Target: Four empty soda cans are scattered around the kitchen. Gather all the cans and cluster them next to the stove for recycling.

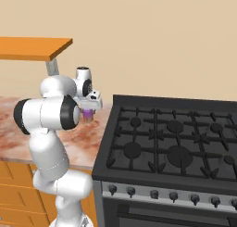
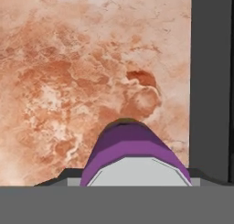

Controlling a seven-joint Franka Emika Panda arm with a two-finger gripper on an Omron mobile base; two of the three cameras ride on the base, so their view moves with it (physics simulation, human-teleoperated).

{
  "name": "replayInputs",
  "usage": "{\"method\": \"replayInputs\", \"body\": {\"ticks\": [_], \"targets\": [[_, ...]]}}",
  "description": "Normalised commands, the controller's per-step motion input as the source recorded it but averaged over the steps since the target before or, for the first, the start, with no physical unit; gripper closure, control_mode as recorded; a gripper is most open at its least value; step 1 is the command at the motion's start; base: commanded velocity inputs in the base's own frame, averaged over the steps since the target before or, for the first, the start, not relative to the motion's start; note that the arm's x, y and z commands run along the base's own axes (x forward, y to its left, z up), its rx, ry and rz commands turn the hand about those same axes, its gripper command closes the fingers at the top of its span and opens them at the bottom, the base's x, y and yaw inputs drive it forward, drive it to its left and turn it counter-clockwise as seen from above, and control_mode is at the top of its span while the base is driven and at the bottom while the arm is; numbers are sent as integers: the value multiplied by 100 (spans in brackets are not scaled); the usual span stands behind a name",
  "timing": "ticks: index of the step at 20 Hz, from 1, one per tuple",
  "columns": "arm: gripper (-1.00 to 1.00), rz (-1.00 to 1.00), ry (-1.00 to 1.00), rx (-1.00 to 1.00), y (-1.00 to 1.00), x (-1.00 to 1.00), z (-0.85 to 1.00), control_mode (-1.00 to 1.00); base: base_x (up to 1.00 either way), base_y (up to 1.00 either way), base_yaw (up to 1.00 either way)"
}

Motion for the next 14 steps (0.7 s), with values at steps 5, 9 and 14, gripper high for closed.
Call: {"method": "replayInputs", "body": {"ticks": [5,9,14], "targets": [[100,0,0,-1,11,40,-42,-100,0,0,0],[100,0,0,0,1,31,-39,-100,0,0,0],[100,0,0,0,0,20,-29,-100,0,0,0]]}}
